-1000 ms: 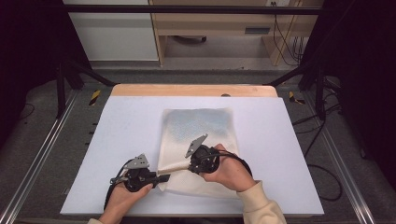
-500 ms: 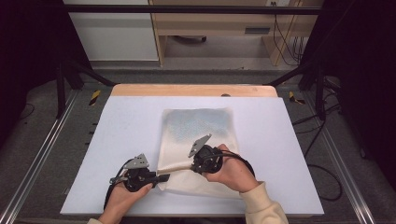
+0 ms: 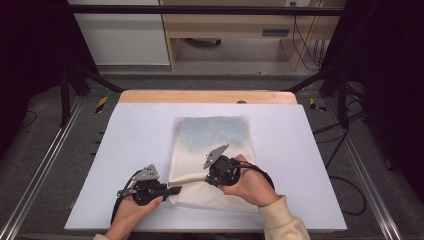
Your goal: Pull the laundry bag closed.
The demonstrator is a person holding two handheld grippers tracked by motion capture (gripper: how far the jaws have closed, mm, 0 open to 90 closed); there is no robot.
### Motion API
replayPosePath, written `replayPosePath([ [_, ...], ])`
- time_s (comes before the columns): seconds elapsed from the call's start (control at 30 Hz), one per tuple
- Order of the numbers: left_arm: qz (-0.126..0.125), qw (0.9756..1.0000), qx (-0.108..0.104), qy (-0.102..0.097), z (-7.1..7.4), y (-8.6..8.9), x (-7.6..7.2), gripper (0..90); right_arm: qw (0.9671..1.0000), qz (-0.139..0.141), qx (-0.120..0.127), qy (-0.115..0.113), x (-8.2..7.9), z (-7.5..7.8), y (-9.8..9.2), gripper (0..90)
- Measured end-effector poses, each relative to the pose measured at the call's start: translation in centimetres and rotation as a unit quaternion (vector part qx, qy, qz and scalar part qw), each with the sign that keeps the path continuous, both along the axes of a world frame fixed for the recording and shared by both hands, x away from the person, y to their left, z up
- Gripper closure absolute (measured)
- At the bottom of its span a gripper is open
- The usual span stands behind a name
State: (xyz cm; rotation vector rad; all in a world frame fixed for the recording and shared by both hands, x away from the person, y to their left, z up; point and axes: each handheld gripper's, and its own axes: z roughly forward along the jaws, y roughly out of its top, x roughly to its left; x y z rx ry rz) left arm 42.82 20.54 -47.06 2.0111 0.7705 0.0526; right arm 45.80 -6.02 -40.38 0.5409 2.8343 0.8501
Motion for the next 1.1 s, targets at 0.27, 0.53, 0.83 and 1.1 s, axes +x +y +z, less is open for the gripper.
replayPosePath([
  [0.27,-0.001,1.0,-0.003,0.001,0.0,0.1,0.0,82.5,1.0,-0.003,0.002,-0.002,0.0,0.1,-0.4,81.8],
  [0.53,-0.003,1.0,-0.005,0.004,0.0,0.1,0.1,82.4,1.0,0.0,0.006,-0.005,0.1,-0.1,-0.5,81.9],
  [0.83,-0.003,1.0,-0.005,0.004,0.0,0.1,0.0,82.3,1.0,-0.004,0.008,-0.001,0.1,-0.2,-0.7,81.8],
  [1.1,-0.003,1.0,-0.005,0.007,-0.1,0.1,0.0,82.4,0.9999,-0.009,0.008,0.001,0.1,-0.4,-1.1,81.8],
])
